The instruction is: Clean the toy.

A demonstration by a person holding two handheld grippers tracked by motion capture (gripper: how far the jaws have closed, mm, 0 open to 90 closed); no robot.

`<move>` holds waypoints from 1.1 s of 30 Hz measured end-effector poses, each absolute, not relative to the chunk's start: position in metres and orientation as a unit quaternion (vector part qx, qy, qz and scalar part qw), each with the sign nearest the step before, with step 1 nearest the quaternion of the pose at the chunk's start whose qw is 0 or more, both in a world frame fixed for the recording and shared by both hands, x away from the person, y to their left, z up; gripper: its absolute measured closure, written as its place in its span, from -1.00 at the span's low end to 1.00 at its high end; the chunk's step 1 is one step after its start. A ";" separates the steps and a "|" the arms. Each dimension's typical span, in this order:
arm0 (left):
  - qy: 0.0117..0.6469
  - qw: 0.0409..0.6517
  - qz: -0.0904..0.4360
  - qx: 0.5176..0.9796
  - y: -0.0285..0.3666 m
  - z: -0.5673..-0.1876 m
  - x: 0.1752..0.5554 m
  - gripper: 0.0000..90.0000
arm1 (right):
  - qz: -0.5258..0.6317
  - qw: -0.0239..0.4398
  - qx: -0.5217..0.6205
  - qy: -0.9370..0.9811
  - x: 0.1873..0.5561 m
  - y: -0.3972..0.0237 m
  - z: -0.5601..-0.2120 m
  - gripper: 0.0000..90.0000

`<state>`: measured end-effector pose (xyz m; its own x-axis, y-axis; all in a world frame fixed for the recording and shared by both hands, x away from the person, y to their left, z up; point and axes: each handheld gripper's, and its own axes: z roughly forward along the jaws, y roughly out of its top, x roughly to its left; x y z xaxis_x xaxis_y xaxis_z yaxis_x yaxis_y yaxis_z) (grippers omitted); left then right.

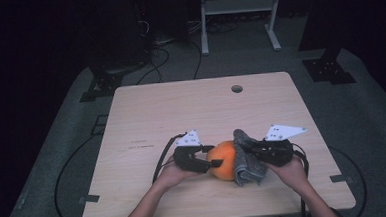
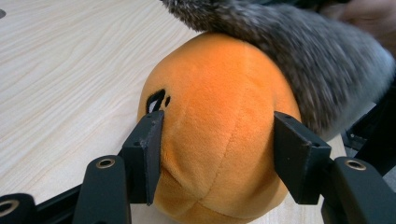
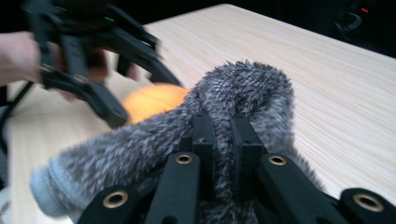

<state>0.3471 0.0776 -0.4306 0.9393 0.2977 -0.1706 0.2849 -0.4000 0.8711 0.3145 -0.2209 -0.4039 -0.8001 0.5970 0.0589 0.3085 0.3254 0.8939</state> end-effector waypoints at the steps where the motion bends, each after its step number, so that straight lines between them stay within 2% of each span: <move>1: 0.174 0.520 0.005 0.836 0.078 -0.431 0.347 -0.13 | 0.504 0.143 0.289 0.801 0.315 -0.225 -0.405 0.82; 6: 0.177 0.522 0.005 0.834 0.077 -0.431 0.348 -0.11 | 0.507 0.142 0.311 0.791 0.312 -0.242 -0.407 0.82; 12: 0.185 0.525 0.000 0.831 0.080 -0.433 0.351 -0.10 | 0.533 0.134 0.274 0.789 0.301 -0.225 -0.394 0.82; 17: 0.196 0.526 -0.012 0.828 0.088 -0.437 0.356 -0.10 | 0.513 0.126 0.292 0.797 0.312 -0.229 -0.410 0.82; 21: 0.197 0.528 -0.012 0.826 0.088 -0.437 0.356 -0.11 | 0.495 0.126 0.327 0.795 0.319 -0.249 -0.421 0.82; 25: 0.197 0.532 -0.010 0.824 0.086 -0.438 0.355 -0.10 | 0.512 0.123 0.320 0.787 0.314 -0.249 -0.416 0.82; 29: 0.198 0.533 -0.007 0.822 0.084 -0.437 0.354 -0.10 | 0.540 0.117 0.280 0.786 0.304 -0.228 -0.399 0.82; 32: 0.174 0.539 -0.017 0.824 0.084 -0.436 0.353 -0.19 | 0.535 0.125 0.257 0.795 0.302 -0.211 -0.392 0.82; 33: 0.166 0.540 -0.034 0.824 0.084 -0.437 0.352 -0.31 | 0.526 0.127 0.256 0.801 0.304 -0.207 -0.393 0.82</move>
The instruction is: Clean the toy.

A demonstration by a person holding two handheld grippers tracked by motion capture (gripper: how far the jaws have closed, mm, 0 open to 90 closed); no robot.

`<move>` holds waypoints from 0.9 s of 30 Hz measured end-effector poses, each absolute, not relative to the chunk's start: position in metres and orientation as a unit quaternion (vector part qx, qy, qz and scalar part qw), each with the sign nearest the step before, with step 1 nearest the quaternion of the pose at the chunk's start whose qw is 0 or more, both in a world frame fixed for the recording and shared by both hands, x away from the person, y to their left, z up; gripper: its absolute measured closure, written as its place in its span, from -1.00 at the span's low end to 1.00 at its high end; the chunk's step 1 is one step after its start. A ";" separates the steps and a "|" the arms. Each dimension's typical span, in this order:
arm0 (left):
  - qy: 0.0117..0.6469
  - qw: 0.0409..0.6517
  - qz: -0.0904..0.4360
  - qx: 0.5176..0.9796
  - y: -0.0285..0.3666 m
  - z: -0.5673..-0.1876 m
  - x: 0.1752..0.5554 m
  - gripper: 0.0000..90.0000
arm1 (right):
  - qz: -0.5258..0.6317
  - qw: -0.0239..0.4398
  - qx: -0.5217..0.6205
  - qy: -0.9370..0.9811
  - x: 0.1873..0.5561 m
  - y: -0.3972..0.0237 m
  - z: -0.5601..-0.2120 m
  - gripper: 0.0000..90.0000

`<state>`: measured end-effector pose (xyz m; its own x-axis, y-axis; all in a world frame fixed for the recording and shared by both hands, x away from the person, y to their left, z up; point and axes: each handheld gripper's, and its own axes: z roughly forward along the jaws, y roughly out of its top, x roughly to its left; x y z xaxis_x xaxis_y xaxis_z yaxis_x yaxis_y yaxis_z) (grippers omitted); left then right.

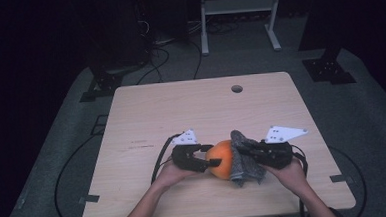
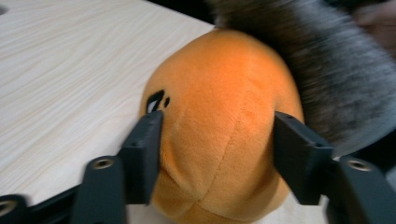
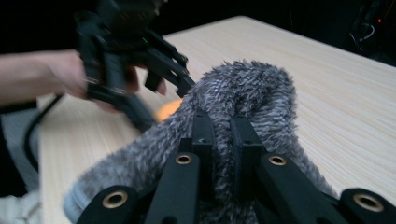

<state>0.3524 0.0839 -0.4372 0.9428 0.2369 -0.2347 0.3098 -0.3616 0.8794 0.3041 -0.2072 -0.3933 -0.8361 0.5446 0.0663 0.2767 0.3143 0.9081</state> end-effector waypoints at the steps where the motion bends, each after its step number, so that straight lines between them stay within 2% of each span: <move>1: 0.163 0.538 -0.037 0.826 0.084 -0.438 0.352 -0.43 | 0.524 0.119 0.260 0.802 0.308 -0.206 -0.397 0.82; 3: 0.158 0.531 -0.017 0.832 0.082 -0.439 0.350 -0.43 | 0.527 0.112 0.270 0.798 0.313 -0.208 -0.402 0.82; 4: 0.157 0.530 -0.006 0.834 0.081 -0.439 0.350 -0.30 | 0.530 0.108 0.278 0.794 0.317 -0.212 -0.405 0.82; 13: 0.164 0.548 0.008 0.820 0.078 -0.431 0.347 -0.05 | 0.521 0.128 0.309 0.786 0.314 -0.235 -0.406 0.82; 17: 0.167 0.549 0.017 0.818 0.075 -0.418 0.344 -0.01 | 0.552 0.128 0.282 0.774 0.302 -0.231 -0.391 0.82; 20: 0.162 0.553 0.012 0.817 0.073 -0.412 0.340 0.02 | 0.572 0.125 0.244 0.773 0.294 -0.209 -0.377 0.82; 22: 0.161 0.561 0.006 0.812 0.071 -0.408 0.338 0.04 | 0.561 0.138 0.235 0.782 0.295 -0.198 -0.378 0.82; 27: 0.174 0.557 0.021 0.812 0.080 -0.405 0.339 0.07 | 0.542 0.131 0.262 0.788 0.307 -0.201 -0.392 0.82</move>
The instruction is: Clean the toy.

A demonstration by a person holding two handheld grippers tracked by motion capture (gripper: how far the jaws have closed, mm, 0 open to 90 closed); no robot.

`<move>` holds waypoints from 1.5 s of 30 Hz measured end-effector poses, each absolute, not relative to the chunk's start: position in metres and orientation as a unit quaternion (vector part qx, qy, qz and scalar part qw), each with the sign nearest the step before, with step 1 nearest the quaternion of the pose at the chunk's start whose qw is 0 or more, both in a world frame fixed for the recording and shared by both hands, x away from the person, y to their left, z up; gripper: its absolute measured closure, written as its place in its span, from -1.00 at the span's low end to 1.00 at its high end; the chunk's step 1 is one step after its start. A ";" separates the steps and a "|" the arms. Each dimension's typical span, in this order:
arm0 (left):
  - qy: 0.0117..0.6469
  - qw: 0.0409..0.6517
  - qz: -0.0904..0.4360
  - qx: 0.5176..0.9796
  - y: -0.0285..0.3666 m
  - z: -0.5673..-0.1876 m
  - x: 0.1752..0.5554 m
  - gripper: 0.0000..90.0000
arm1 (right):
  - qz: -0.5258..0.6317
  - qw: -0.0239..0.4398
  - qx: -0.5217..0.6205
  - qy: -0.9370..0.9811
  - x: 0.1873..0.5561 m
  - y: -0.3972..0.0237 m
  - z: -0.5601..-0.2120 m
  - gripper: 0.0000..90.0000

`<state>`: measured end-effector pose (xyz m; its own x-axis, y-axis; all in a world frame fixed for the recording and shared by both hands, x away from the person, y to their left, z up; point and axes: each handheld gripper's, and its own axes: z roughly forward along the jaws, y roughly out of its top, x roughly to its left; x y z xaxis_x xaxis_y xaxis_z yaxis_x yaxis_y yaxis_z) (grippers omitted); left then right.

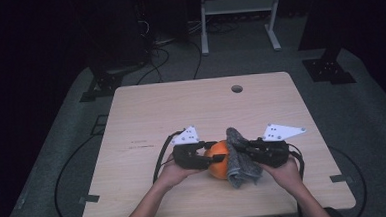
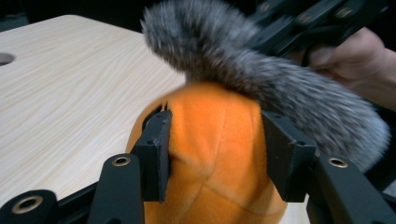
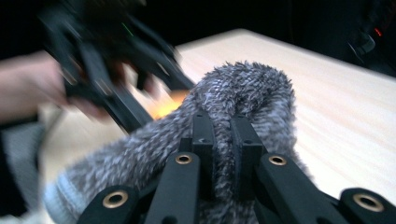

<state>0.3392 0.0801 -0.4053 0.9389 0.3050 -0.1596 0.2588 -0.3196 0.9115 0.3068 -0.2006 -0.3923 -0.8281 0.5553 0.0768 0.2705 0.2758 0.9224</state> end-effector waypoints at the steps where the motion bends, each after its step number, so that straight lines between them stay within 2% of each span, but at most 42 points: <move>1: 0.177 0.556 0.017 0.812 0.082 -0.406 0.341 0.07 | 0.531 0.132 0.271 0.792 0.310 -0.203 -0.399 0.82; 4: 0.183 0.558 0.017 0.809 0.084 -0.407 0.341 0.07 | 0.526 0.119 0.301 0.787 0.316 -0.215 -0.411 0.82; 9: 0.190 0.557 0.021 0.808 0.079 -0.408 0.342 0.03 | 0.571 0.104 0.276 0.766 0.305 -0.213 -0.398 0.82; 11: 0.190 0.557 0.021 0.809 0.078 -0.408 0.342 -0.03 | 0.561 0.114 0.266 0.775 0.302 -0.207 -0.398 0.81; 16: 0.176 0.570 -0.011 0.802 0.083 -0.411 0.347 -0.57 | 0.538 0.120 0.282 0.785 0.309 -0.209 -0.412 0.82; 19: 0.183 0.550 -0.006 0.815 0.085 -0.420 0.353 -0.74 | 0.532 0.127 0.300 0.781 0.313 -0.218 -0.414 0.82; 22: 0.180 0.529 -0.023 0.829 0.079 -0.433 0.358 -0.78 | 0.536 0.116 0.306 0.778 0.316 -0.224 -0.416 0.82; 23: 0.180 0.532 -0.022 0.827 0.077 -0.435 0.358 -0.77 | 0.536 0.116 0.306 0.778 0.316 -0.224 -0.416 0.82; 24: 0.176 0.535 -0.015 0.826 0.077 -0.435 0.357 -0.67 | 0.535 0.117 0.306 0.778 0.316 -0.223 -0.416 0.82; 26: 0.168 0.532 0.008 0.830 0.079 -0.429 0.352 -0.32 | 0.538 0.115 0.308 0.776 0.316 -0.224 -0.415 0.82; 28: 0.170 0.526 0.020 0.833 0.081 -0.422 0.349 -0.14 | 0.552 0.110 0.304 0.769 0.314 -0.225 -0.410 0.82; 33: 0.166 0.511 0.039 0.842 0.080 -0.410 0.340 -0.07 | 0.575 0.110 0.259 0.768 0.303 -0.204 -0.392 0.82; 36: 0.175 0.514 0.029 0.839 0.083 -0.410 0.341 -0.01 | 0.568 0.138 0.229 0.779 0.296 -0.185 -0.384 0.82; 42: 0.189 0.518 0.028 0.834 0.092 -0.408 0.343 0.00 | 0.537 0.137 0.278 0.784 0.312 -0.202 -0.401 0.82; 45: 0.195 0.516 0.024 0.834 0.089 -0.408 0.343 0.00 | 0.554 0.134 0.261 0.779 0.301 -0.202 -0.398 0.82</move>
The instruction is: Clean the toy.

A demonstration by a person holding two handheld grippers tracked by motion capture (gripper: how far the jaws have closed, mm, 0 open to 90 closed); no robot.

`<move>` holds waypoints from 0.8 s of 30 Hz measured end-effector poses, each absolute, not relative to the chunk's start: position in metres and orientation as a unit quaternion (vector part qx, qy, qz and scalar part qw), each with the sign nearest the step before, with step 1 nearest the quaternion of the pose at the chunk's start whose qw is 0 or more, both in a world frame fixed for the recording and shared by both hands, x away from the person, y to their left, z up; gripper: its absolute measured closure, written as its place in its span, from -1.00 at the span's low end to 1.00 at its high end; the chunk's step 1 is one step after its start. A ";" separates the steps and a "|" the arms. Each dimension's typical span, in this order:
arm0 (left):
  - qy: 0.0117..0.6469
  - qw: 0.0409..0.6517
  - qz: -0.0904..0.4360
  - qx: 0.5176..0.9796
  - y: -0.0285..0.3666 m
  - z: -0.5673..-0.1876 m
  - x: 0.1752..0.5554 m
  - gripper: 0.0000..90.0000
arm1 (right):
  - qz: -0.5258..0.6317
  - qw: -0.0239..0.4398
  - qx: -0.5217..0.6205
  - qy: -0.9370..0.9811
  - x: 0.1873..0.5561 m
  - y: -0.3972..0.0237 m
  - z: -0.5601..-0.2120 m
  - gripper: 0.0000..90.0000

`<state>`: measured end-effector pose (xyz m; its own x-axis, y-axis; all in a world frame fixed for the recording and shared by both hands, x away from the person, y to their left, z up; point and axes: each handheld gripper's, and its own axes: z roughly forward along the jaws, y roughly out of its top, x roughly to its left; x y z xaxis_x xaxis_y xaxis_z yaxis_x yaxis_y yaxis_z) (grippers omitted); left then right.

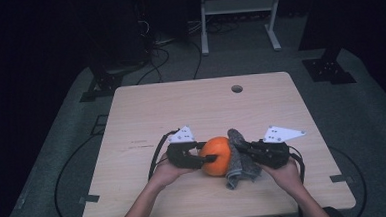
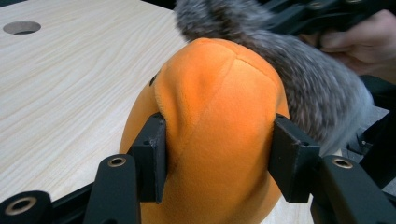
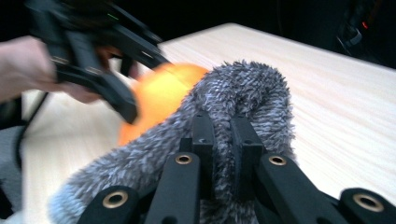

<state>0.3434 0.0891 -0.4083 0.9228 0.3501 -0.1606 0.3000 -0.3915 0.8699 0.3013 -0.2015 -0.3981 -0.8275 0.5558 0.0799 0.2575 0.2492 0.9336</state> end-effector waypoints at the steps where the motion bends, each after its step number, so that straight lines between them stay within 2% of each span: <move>1: 0.195 0.516 0.022 0.834 0.088 -0.409 0.344 0.00 | 0.554 0.134 0.261 0.779 0.301 -0.202 -0.398 0.82; 3: 0.194 0.513 0.023 0.836 0.085 -0.411 0.343 -0.04 | 0.545 0.145 0.255 0.785 0.300 -0.198 -0.397 0.82; 7: 0.179 0.522 -0.004 0.834 0.083 -0.415 0.343 -0.49 | 0.538 0.138 0.271 0.786 0.308 -0.203 -0.405 0.82; 9: 0.164 0.519 0.004 0.838 0.082 -0.417 0.342 -0.51 | 0.539 0.133 0.275 0.785 0.311 -0.206 -0.407 0.82; 12: 0.156 0.523 0.020 0.838 0.083 -0.418 0.344 -0.41 | 0.537 0.134 0.278 0.785 0.313 -0.210 -0.408 0.82; 14: 0.172 0.528 0.023 0.832 0.084 -0.421 0.348 -0.51 | 0.535 0.134 0.280 0.785 0.315 -0.212 -0.409 0.82; 16: 0.185 0.517 0.015 0.835 0.082 -0.426 0.351 -0.72 | 0.538 0.129 0.280 0.784 0.315 -0.213 -0.410 0.81; 17: 0.185 0.517 0.011 0.836 0.080 -0.428 0.352 -0.73 | 0.540 0.124 0.280 0.784 0.315 -0.213 -0.410 0.81; 18: 0.183 0.517 0.014 0.836 0.080 -0.430 0.351 -0.68 | 0.540 0.124 0.278 0.785 0.314 -0.212 -0.410 0.81; 21: 0.180 0.517 0.037 0.836 0.078 -0.428 0.346 -0.30 | 0.537 0.136 0.267 0.789 0.304 -0.209 -0.406 0.82; 24: 0.190 0.515 0.040 0.835 0.072 -0.425 0.343 -0.17 | 0.541 0.137 0.240 0.794 0.292 -0.199 -0.398 0.83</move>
